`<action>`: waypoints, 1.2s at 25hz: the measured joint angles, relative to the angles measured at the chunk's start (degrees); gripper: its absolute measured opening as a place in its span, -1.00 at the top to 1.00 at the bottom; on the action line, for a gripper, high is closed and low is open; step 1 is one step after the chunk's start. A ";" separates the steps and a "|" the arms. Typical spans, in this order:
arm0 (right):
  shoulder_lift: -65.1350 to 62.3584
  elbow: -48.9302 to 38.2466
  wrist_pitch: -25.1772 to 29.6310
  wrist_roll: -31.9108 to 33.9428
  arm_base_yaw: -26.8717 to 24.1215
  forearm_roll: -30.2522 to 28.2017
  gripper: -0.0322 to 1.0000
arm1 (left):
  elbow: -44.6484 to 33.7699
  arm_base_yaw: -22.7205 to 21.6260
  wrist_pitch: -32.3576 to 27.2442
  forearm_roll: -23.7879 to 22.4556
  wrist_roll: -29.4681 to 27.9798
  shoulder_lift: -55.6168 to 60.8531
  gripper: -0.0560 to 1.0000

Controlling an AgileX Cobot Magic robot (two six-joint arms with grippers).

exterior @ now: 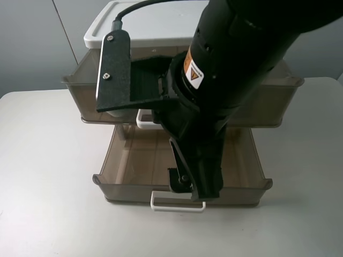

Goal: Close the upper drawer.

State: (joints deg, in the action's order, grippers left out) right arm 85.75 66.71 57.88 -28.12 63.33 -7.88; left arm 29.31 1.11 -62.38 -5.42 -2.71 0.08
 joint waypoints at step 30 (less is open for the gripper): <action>4.58 0.00 -16.66 -2.91 -7.94 -7.21 -0.41 | 0.00 0.00 0.00 0.00 0.00 0.00 -0.51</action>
State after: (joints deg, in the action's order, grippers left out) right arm 90.33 66.71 41.22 -31.03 55.39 -15.09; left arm 29.31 1.11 -62.38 -5.42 -2.71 0.08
